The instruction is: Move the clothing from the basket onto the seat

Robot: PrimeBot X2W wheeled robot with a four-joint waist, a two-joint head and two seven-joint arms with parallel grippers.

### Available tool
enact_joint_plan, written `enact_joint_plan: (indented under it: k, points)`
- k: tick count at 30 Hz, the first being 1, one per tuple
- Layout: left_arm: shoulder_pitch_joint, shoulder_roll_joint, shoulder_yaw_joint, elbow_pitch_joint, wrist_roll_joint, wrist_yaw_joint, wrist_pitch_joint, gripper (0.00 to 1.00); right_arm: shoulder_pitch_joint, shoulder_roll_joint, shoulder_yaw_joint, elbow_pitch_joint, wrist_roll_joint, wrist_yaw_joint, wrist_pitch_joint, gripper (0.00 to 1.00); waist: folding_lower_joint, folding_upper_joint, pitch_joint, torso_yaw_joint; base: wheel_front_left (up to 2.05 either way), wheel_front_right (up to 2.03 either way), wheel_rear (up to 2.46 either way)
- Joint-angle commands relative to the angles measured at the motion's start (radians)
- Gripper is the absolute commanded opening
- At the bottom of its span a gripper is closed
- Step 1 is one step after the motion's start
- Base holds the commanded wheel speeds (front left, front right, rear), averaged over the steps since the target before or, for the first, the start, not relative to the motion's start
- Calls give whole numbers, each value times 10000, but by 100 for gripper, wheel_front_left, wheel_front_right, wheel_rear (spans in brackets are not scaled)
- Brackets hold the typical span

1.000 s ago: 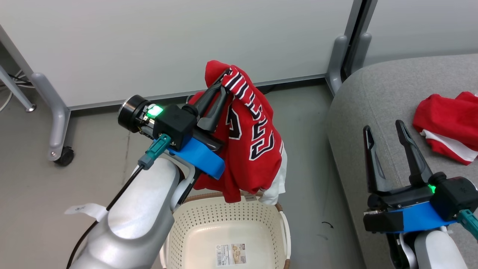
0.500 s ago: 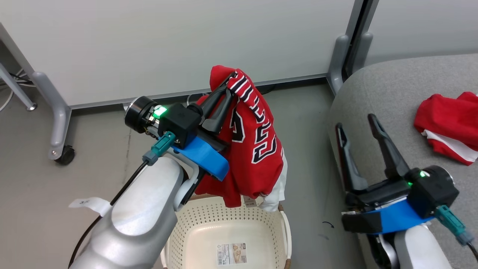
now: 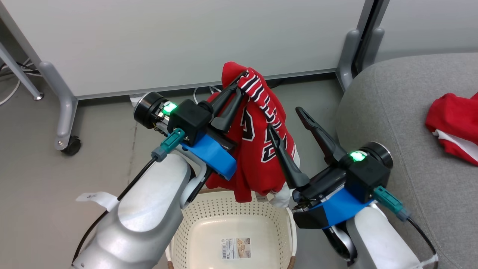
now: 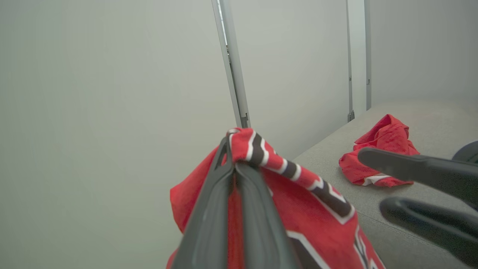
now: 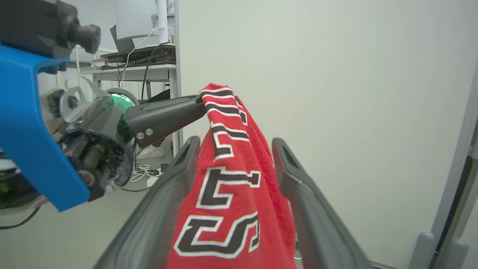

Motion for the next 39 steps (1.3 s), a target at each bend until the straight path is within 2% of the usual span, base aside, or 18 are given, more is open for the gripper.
enact_joint_plan:
  k: [1, 5, 11, 12, 13, 38, 39]
  points:
    - [-179, -33, -36, -20, -35, 3, -34, 0, -265, -17, 154, 264, 99, 5, -30, 100, -1, -1, 42, 53, 0, 0, 0]
    - [-228, -140, -189, -59, -39, 0, -46, 0, -893, -17, 606, 1489, 103, 5, -30, 100, -1, -1, 146, 205, 0, 0, 0]
    - [-303, -305, -393, -101, -60, -3, -60, 0, -1462, -17, 781, 2702, 251, 5, -30, 100, -1, -1, 236, 416, 0, 0, 0]
    - [-316, -322, -422, -104, -69, -3, -62, 0, -1497, -17, 802, 2905, 291, 5, -30, 48, -1, -1, 239, 450, 0, 0, 0]
    - [-325, -334, -440, -104, -81, -2, -64, 0, -1544, -16, 810, 2977, 377, 5, -32, 0, -1, -1, 242, 475, 0, 0, 0]
    - [-35, -293, -383, -208, -47, 15, -68, 0, -1389, -16, 719, 2908, 728, 5, -32, 0, -1, -1, 173, 536, 0, 0, 0]
    - [-25, -297, -369, -211, -24, 42, -68, 39, -1388, -16, 699, 2877, 744, 5, -32, 0, -1, -1, 173, 538, 0, 0, 0]
